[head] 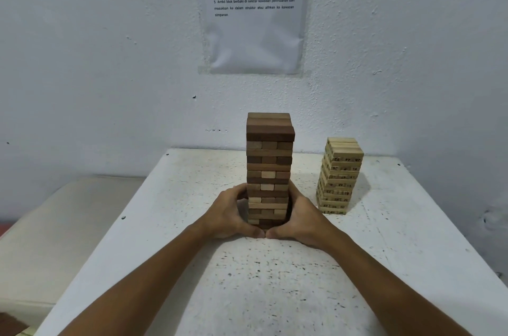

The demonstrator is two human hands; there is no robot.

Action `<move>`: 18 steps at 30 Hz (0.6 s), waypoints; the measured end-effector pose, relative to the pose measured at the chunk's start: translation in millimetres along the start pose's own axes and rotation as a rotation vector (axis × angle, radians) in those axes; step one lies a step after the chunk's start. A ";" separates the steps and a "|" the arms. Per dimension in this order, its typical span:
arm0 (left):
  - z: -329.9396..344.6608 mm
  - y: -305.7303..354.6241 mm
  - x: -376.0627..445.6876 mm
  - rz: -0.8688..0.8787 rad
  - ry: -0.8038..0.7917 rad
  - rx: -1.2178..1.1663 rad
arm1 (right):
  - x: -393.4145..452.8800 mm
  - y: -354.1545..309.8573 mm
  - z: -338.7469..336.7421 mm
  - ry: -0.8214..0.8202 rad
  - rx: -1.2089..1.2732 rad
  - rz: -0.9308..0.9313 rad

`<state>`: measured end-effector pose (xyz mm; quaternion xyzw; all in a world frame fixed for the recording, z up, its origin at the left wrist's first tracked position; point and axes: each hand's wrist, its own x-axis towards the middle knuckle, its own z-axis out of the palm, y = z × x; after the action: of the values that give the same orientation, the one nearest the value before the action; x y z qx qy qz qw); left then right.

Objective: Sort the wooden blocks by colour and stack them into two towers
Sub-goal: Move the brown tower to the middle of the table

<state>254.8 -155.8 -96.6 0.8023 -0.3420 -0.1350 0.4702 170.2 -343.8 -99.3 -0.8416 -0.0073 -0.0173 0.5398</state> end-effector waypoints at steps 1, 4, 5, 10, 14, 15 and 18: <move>-1.0 -0.7 1.9 -0.002 0.000 -0.001 | 1.9 0.2 -0.1 0.002 -0.002 0.002; -3.6 -3.5 8.1 0.002 -0.001 -0.013 | 7.5 1.0 -0.8 0.009 -0.002 0.007; -4.3 -4.4 9.8 0.003 -0.002 -0.009 | 8.9 1.1 -1.1 0.010 0.000 0.008; -9.0 -9.6 18.9 0.002 -0.008 0.003 | 19.0 2.6 -1.5 0.021 0.012 0.012; -12.6 -10.1 25.4 0.014 -0.015 0.018 | 26.1 2.5 -1.6 0.023 0.013 0.002; -13.4 -10.2 26.8 0.018 -0.013 0.021 | 27.3 2.3 -1.5 0.024 0.016 0.001; -15.5 -11.3 30.6 0.025 -0.013 0.021 | 30.2 1.3 -2.1 0.030 0.025 -0.006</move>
<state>290.3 -162.6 -94.8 0.8021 -0.3563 -0.1307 0.4610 200.3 -346.4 -98.6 -0.8345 -0.0020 -0.0315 0.5501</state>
